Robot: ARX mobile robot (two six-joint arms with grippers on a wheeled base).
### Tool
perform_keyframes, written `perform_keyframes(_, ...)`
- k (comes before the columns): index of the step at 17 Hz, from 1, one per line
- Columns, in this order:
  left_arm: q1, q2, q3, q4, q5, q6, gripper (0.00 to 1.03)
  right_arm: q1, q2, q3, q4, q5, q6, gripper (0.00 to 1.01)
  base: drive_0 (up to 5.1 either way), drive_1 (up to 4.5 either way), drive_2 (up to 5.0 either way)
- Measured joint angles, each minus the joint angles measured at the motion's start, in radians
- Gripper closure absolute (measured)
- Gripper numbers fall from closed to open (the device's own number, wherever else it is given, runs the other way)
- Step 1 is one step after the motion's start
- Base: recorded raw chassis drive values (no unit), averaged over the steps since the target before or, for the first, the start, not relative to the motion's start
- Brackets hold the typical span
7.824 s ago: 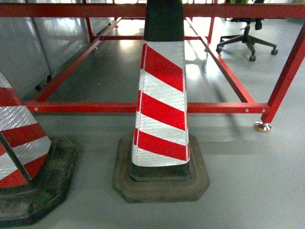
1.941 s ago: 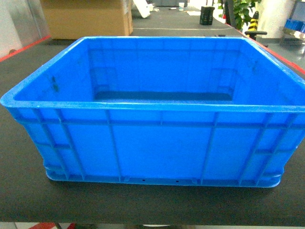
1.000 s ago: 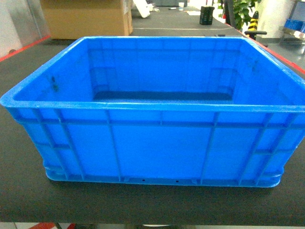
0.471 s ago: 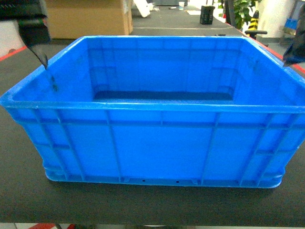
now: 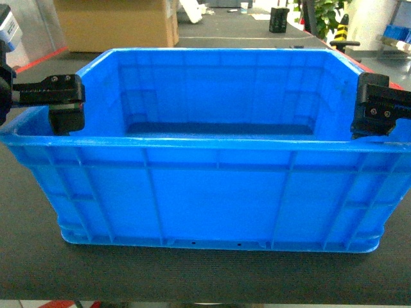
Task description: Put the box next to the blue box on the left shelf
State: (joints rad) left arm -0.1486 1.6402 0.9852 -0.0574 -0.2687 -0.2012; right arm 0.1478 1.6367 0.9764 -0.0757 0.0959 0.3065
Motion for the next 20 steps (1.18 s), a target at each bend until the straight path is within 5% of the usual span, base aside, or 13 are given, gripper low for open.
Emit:
perform_keyframes(6, -0.003, 0.011, -0.016, 0.028, 0.003, 0.0, 0.05, 0.003, 0.0, -0.006, -0.002, 0.005, 0.0, 0.03, 0.0, 0.0, 0.0)
perform_keyframes(8, -0.004, 0.011, -0.016, 0.021, 0.009, 0.008, 0.07, 0.003, 0.0, -0.009, -0.002, 0.019, -0.001, 0.15, 0.0, 0.0, 0.0)
perform_keyframes(16, -0.026, 0.011, -0.023, 0.038, 0.037, 0.031, 0.86, 0.024, -0.018, -0.027, 0.017, 0.045, -0.021, 0.91, 0.0, 0.0, 0.0)
perform_keyframes(18, -0.034, -0.055, -0.095, 0.097, 0.071, 0.042, 0.93, 0.043, -0.057, -0.075, 0.062, 0.058, -0.038, 0.92, 0.0, 0.0, 0.0)
perform_keyframes(20, -0.079, -0.301, -0.235, 0.229, -0.024, 0.095, 0.93, 0.121, -0.274, -0.145, 0.115, 0.154, -0.064, 0.92, 0.0, 0.0, 0.0)
